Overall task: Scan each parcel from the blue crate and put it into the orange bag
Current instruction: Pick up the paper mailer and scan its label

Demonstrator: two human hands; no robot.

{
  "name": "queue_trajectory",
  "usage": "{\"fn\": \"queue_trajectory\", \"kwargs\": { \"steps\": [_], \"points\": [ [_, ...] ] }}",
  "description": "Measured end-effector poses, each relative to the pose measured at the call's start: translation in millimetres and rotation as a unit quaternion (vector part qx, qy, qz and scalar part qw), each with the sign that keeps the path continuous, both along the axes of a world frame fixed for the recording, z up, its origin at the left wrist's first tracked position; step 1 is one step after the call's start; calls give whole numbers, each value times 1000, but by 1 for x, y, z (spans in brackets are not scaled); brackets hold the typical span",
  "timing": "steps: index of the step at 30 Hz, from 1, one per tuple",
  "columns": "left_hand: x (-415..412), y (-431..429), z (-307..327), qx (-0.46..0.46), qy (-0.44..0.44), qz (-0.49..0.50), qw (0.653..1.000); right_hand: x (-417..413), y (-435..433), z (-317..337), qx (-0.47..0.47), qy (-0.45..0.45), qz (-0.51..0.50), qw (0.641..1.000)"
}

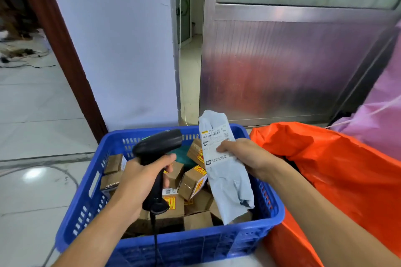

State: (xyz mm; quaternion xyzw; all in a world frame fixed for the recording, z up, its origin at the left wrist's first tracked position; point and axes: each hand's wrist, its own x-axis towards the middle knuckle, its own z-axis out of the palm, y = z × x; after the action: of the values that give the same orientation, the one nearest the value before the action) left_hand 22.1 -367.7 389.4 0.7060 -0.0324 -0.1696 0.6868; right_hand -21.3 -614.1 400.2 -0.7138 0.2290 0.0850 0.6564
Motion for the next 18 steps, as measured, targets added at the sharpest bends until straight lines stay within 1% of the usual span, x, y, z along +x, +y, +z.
{"fn": "queue_trajectory", "kwargs": {
  "steps": [3, 7, 9, 12, 15, 18],
  "points": [
    [-7, -3, -4, 5, 24, -10, 1000, -6, -9, 2, -14, -15, 10, 1000],
    [-15, -8, -11, 16, 67, -36, 997, -11, -35, 9, -20, -57, -47, 997],
    [-23, -17, -15, 7, 98, -60, 993, -18, -54, 8, -27, -68, -74, 995],
    [-37, -35, -25, -30, 152, -77, 985, -35, -79, -1, -42, -59, -87, 994],
    [-45, -54, -35, -27, 172, -107, 979, -57, -111, -18, -65, -26, -120, 990],
    [-53, -80, -44, -19, 183, -133, 974, -86, -145, -44, -102, -11, -177, 979]
  ]
}}
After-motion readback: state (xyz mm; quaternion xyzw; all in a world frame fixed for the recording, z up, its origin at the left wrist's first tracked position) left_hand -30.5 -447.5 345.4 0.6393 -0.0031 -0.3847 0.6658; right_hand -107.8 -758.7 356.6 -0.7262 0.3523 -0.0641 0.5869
